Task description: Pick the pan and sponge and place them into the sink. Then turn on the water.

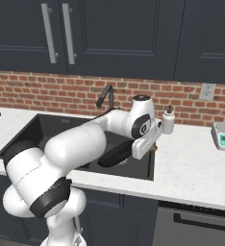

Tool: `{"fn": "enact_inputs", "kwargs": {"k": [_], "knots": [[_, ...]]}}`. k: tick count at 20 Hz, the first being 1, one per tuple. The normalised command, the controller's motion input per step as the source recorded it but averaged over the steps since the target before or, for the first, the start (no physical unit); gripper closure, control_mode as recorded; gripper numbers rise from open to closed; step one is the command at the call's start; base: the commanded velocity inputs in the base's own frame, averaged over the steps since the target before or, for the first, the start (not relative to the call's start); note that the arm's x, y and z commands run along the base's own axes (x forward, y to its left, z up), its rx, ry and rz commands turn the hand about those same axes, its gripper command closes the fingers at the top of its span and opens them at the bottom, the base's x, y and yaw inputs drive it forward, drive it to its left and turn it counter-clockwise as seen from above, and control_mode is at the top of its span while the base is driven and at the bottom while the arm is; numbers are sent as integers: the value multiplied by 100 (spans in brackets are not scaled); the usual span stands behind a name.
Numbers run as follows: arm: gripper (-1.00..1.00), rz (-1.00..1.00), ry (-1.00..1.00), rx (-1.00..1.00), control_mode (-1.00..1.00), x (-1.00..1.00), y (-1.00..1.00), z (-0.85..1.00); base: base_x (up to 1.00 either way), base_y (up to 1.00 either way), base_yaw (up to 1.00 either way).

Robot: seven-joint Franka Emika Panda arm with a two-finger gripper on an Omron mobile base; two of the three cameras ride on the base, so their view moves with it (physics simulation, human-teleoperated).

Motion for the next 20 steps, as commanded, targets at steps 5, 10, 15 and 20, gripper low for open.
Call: {"fn": "enact_inputs", "kwargs": {"k": [5,10,15,20], "knots": [[100,14,0,10,-100,39,0,0,0,0,0],[100,8,0,7,-100,43,6,0,0,0,0],[100,4,0,3,-100,56,12,0,0,0,0],[100,4,1,0,-100,38,22,0,0,0,0]]}}
